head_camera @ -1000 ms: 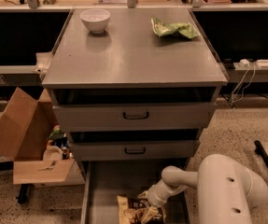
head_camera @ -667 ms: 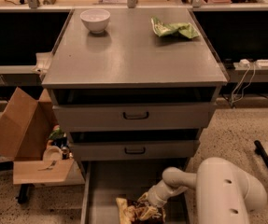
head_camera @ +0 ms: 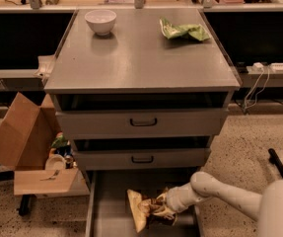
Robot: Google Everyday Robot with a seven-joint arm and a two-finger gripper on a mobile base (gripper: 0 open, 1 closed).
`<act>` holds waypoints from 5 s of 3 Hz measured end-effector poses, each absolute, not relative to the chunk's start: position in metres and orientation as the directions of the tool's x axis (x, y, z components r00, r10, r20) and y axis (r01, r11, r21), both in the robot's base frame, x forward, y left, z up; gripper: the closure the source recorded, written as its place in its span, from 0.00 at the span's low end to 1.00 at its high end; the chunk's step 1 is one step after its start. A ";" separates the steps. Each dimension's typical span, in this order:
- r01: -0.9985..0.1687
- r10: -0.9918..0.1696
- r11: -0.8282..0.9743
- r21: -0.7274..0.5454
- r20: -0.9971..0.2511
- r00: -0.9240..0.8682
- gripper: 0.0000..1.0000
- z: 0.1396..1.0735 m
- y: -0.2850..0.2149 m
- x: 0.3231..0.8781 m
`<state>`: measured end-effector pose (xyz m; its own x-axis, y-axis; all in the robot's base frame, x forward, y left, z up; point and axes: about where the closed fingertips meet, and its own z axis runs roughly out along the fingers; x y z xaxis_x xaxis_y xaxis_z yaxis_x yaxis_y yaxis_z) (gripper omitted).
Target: Pick brown chip bag from bottom drawer and place on counter
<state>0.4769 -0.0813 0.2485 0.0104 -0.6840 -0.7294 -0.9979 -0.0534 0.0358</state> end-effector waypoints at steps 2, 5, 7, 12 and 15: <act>-0.990 -0.604 0.009 -0.143 -0.790 0.109 1.00 0.373 -0.124 0.490; -0.950 -0.514 -0.156 -0.272 -0.799 0.313 1.00 0.476 -0.087 0.476; -0.811 -0.396 -0.311 -0.495 -0.708 0.584 1.00 0.650 -0.042 0.458; -0.749 -0.548 -0.383 -0.541 -0.520 0.655 1.00 0.854 0.024 0.540; -0.688 -0.658 -0.089 -0.720 -0.476 0.584 1.00 0.983 -0.030 0.648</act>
Offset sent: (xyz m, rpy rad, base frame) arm 0.0092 -0.0180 0.0873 0.0898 -0.1198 -0.0191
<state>0.6478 -0.0297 0.9832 0.5838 -0.6578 -0.4758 -0.6878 -0.0894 -0.7203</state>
